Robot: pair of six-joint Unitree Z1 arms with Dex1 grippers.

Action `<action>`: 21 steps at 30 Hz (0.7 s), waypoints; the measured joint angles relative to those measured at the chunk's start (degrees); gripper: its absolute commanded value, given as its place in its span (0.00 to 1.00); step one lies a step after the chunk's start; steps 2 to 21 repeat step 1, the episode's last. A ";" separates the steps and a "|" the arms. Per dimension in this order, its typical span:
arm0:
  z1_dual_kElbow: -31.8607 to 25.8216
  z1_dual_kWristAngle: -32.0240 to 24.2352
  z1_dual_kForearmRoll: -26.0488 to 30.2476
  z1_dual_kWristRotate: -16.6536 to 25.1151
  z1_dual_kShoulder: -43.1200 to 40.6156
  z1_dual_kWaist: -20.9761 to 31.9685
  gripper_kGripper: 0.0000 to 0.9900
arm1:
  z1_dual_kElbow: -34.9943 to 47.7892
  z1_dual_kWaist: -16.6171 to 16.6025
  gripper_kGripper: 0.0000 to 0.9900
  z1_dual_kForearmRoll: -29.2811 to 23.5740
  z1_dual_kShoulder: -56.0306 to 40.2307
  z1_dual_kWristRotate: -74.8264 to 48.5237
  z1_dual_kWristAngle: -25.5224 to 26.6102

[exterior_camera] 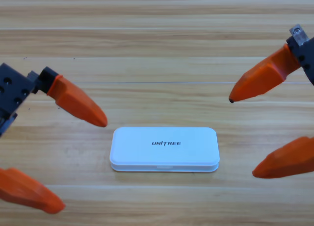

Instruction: Clean up eraser and pencils

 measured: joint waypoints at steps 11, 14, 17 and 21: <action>0.01 0.09 -0.04 0.00 0.00 -0.09 1.00 | 0.00 0.00 0.93 0.00 0.00 0.00 0.00; 0.01 0.09 -0.04 0.00 0.00 -0.09 1.00 | 0.00 0.00 0.93 0.00 0.00 0.00 0.00; 0.01 0.09 -0.04 0.00 0.00 -0.09 1.00 | 0.00 0.00 0.93 0.00 0.00 0.00 0.00; 0.01 0.09 -0.04 0.00 0.00 -0.09 1.00 | 0.00 0.00 0.93 0.00 0.00 0.00 0.00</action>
